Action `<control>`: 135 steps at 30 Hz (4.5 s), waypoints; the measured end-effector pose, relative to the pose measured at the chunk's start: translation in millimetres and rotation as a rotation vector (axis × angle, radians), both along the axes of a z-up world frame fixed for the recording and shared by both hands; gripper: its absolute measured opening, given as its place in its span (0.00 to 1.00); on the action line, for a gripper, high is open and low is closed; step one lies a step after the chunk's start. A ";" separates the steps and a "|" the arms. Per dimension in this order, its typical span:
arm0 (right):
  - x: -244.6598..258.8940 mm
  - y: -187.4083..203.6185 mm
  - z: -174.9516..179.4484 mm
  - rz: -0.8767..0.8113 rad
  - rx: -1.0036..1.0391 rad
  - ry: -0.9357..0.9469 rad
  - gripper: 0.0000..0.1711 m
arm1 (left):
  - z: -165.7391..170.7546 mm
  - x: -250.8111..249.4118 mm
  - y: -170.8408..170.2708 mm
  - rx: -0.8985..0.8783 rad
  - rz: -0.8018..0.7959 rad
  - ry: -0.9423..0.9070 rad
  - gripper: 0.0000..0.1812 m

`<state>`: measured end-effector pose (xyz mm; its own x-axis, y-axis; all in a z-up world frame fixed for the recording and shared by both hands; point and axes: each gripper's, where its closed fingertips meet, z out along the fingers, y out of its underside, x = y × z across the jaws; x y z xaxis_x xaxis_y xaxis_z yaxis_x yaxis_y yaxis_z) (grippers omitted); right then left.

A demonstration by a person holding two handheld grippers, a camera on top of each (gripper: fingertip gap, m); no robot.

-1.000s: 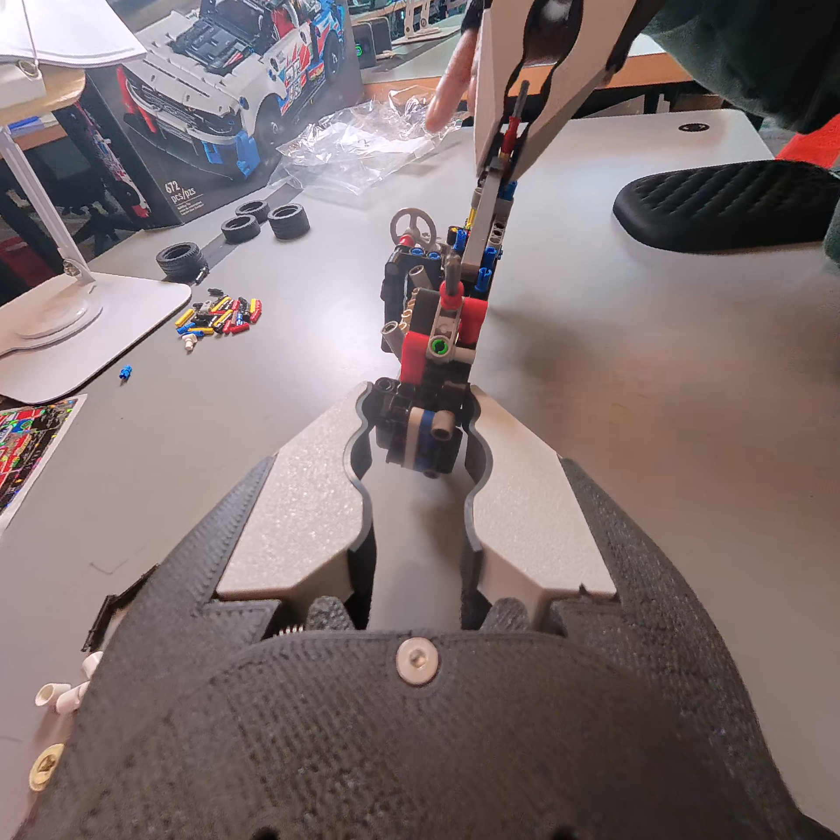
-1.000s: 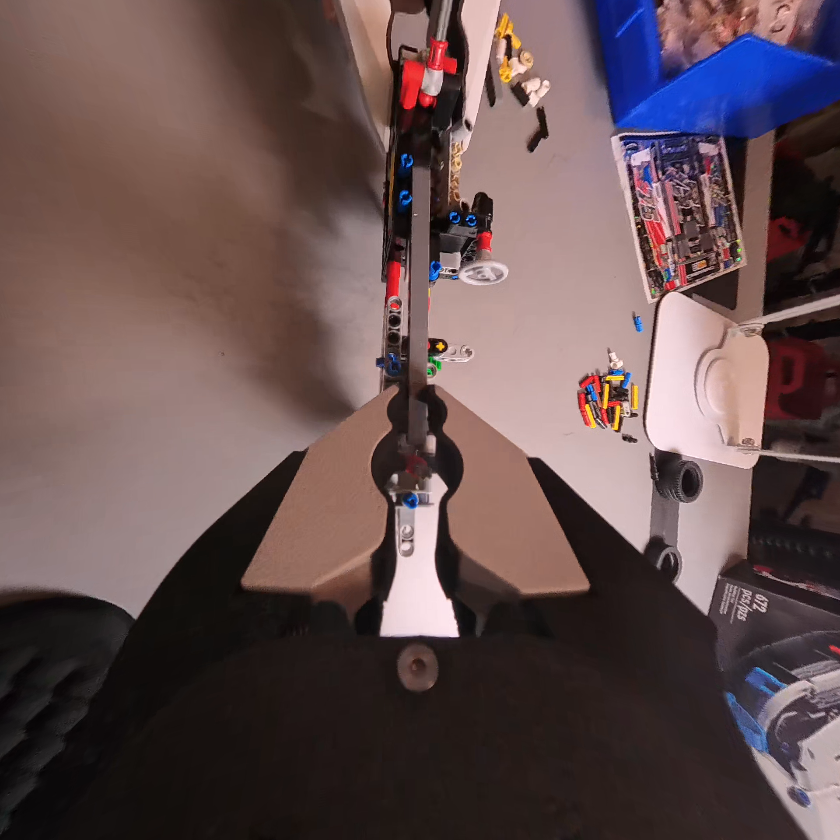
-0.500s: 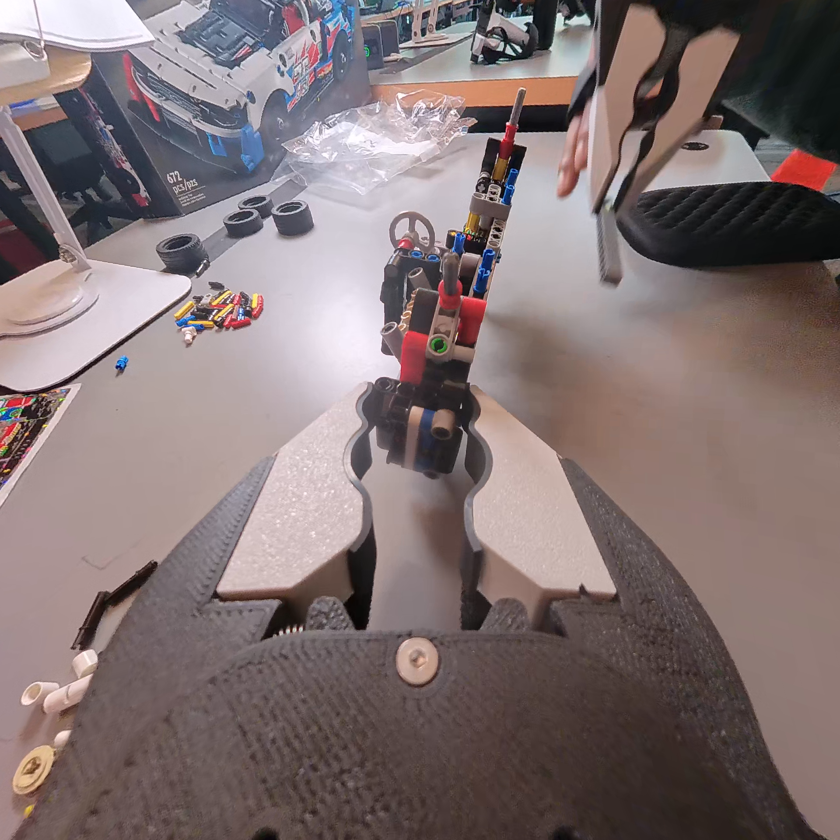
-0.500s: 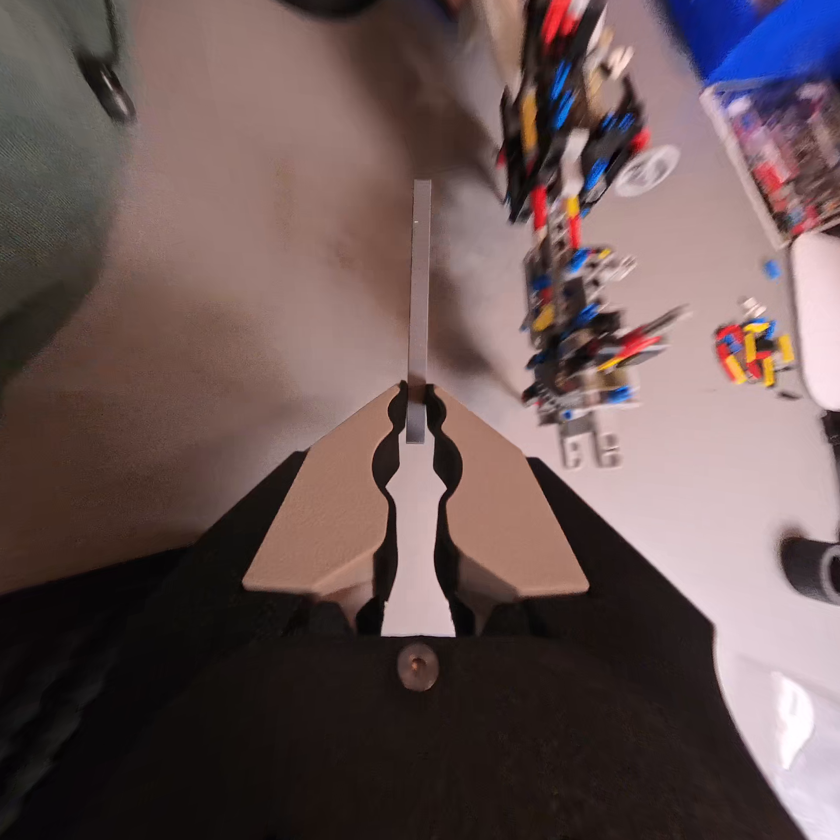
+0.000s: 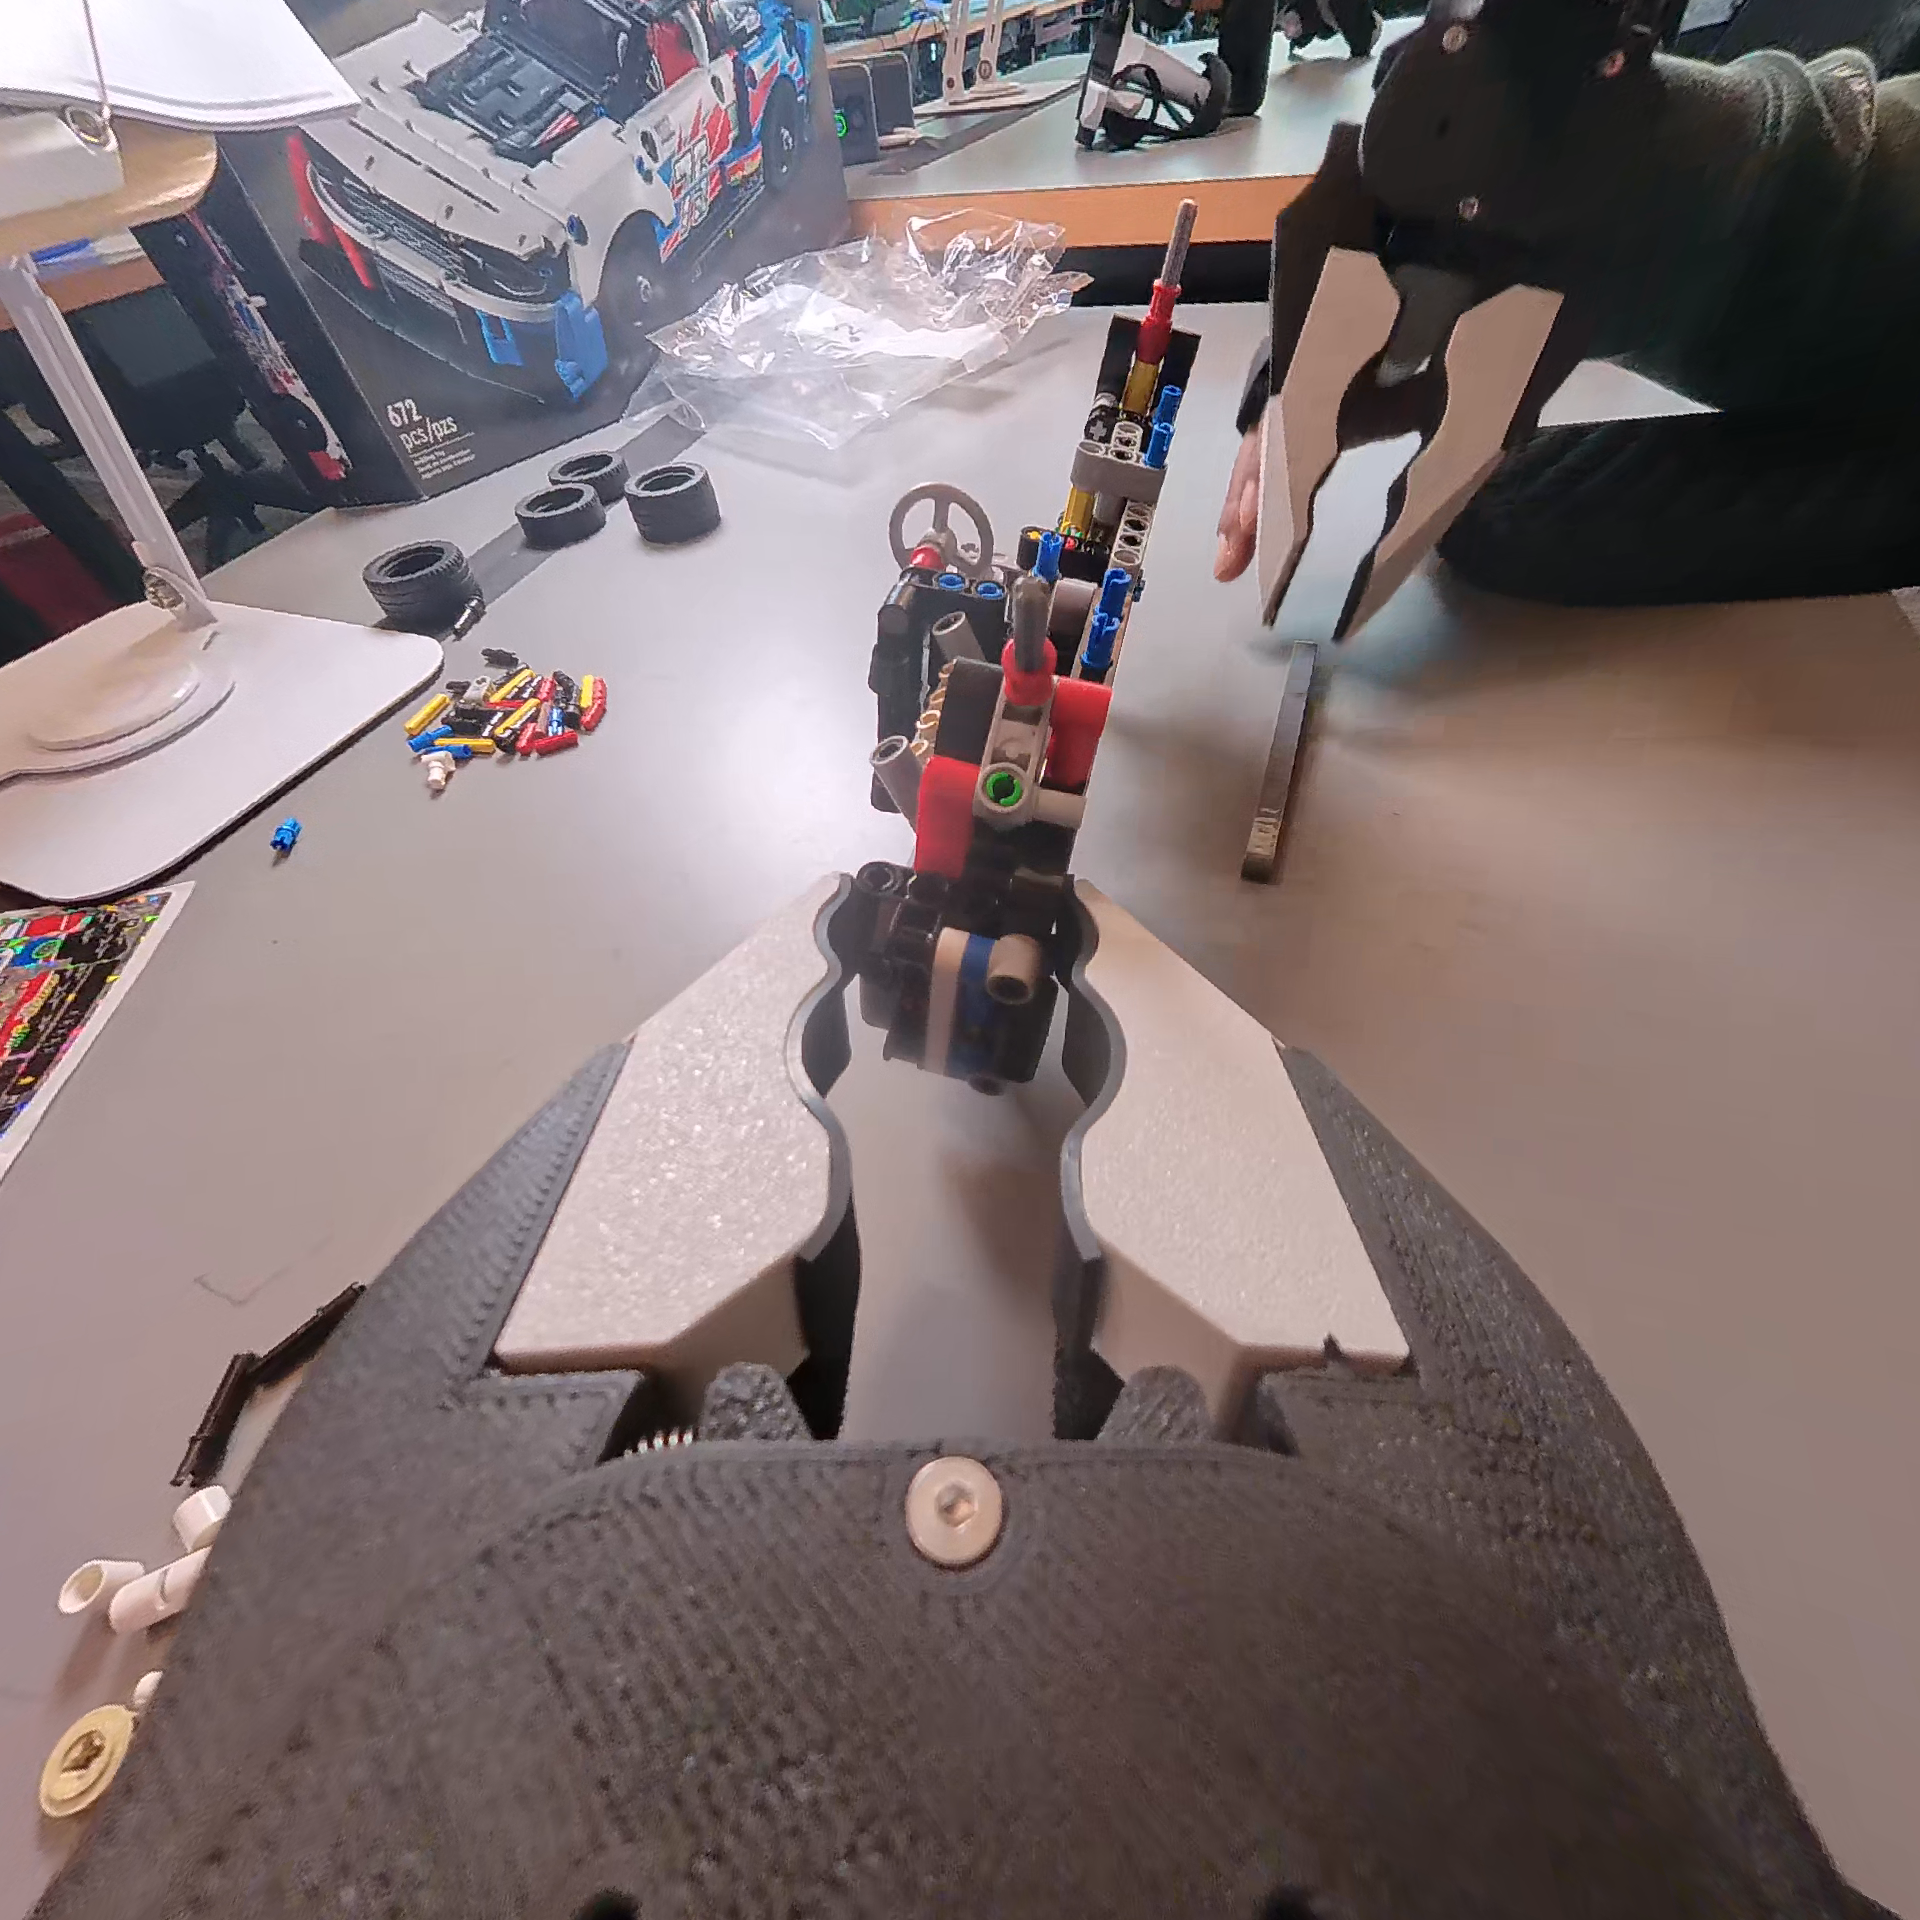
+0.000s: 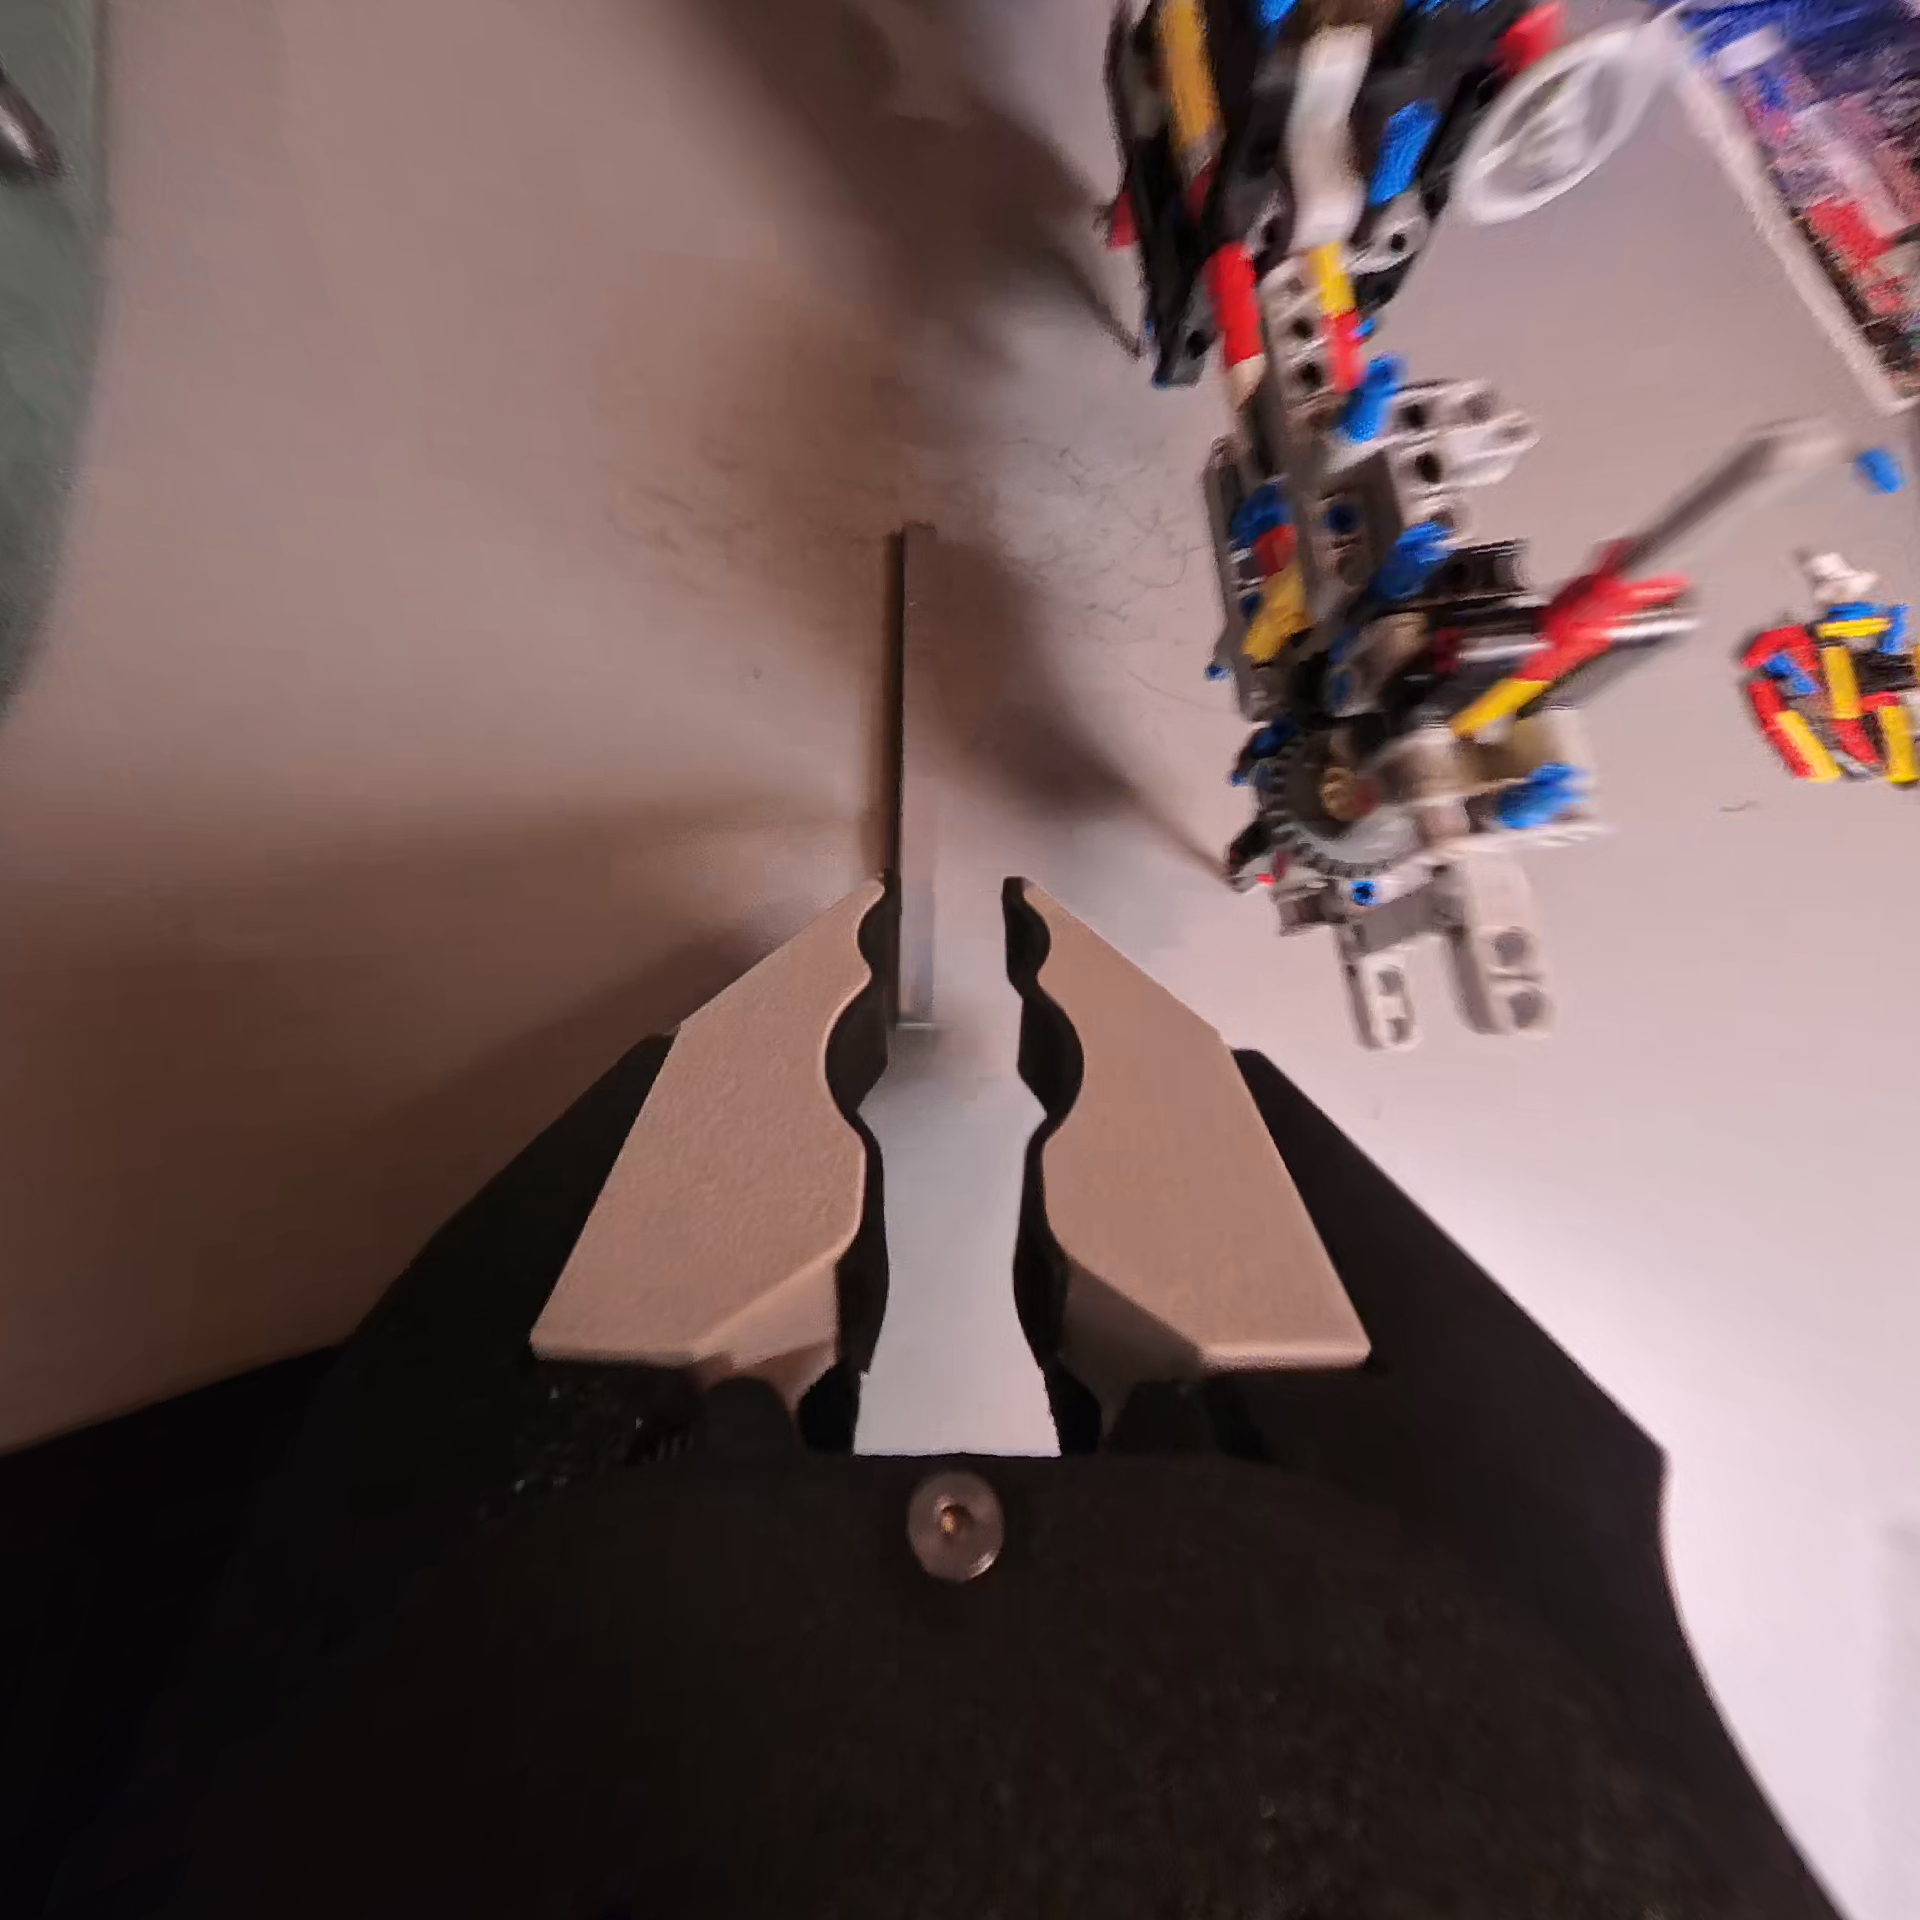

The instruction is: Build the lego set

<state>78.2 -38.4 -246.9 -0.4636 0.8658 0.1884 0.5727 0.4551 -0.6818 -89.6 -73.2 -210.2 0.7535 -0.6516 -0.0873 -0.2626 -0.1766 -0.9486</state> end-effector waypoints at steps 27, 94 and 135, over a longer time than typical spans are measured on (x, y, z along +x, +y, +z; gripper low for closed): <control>-20.5 66.9 33.1 -0.161 0.396 0.301 0.05 | -5.0 -4.1 7.0 0.078 0.024 0.172 0.22; -122.3 182.3 137.4 -0.647 -0.107 0.672 0.15 | 134.6 -177.1 296.9 0.215 0.725 0.237 0.00; -157.7 376.5 137.0 -1.146 -0.364 0.790 0.13 | 151.8 -212.0 226.4 0.168 0.861 -0.487 0.25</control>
